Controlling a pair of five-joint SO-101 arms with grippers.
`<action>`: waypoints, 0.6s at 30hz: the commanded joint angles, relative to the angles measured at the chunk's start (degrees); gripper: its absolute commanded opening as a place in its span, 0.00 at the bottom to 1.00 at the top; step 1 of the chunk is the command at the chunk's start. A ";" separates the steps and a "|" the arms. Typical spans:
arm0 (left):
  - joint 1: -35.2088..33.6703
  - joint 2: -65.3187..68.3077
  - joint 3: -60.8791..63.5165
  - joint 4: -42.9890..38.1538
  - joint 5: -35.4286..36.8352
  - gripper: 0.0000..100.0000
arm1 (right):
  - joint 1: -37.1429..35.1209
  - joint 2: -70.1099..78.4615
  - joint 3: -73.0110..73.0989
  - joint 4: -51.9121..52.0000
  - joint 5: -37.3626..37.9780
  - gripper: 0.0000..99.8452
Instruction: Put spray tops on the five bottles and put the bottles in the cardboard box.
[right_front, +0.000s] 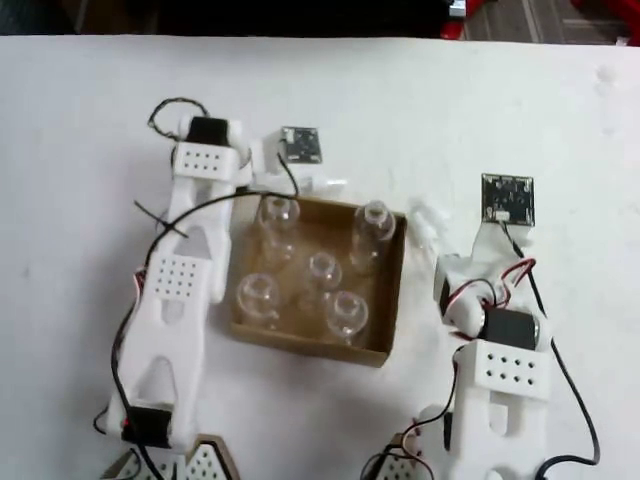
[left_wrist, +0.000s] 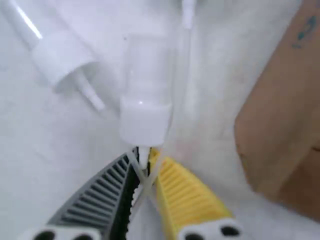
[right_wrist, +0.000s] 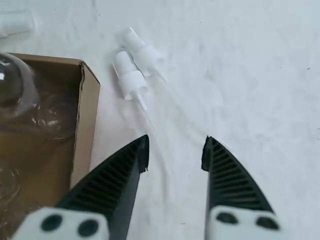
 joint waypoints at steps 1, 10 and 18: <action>-4.62 -5.05 -2.29 4.13 -3.69 0.02 | -0.04 -0.75 -0.26 -1.19 -0.26 0.15; -11.21 -11.03 1.05 4.48 -5.01 0.02 | -3.12 -0.66 -0.18 -1.19 0.00 0.15; -12.18 -40.48 43.78 4.22 -10.99 0.02 | -3.74 -0.66 1.85 -4.26 0.09 0.15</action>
